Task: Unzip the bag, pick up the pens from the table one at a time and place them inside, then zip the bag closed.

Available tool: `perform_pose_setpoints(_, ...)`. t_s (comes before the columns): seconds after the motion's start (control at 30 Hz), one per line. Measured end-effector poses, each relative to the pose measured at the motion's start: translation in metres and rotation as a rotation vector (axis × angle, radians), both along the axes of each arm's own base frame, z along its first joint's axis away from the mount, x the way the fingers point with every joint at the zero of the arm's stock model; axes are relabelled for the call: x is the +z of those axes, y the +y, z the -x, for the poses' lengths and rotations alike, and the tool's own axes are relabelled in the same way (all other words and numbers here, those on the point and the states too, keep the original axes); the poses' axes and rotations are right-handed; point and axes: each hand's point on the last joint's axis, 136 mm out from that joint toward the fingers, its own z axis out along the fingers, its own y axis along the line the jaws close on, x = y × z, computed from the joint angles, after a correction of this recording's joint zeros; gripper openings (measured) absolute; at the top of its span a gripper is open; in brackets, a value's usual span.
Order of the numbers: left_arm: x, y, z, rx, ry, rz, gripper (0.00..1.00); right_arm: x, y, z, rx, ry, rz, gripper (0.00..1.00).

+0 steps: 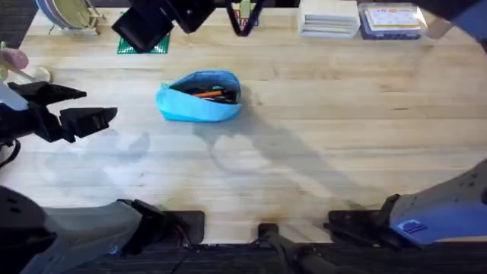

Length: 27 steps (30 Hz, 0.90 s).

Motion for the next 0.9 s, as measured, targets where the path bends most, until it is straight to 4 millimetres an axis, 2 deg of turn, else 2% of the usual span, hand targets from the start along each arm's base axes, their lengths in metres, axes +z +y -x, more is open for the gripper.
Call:
perform_pose_setpoints(0.83,0.0,0.0,0.0,0.0,0.0,0.0,0.994,-0.06,0.041,-0.023,-0.04,0.138,0.024,0.996)
perform_pose_setpoints(0.87,0.0,0.0,0.0,0.0,0.0,0.0,0.994,-0.083,0.047,-0.028,-0.053,0.173,0.047,0.995)
perform_pose_setpoints(0.9,0.0,0.0,0.0,0.0,0.0,0.0,0.994,-0.087,0.048,-0.029,-0.055,0.178,0.051,0.995)
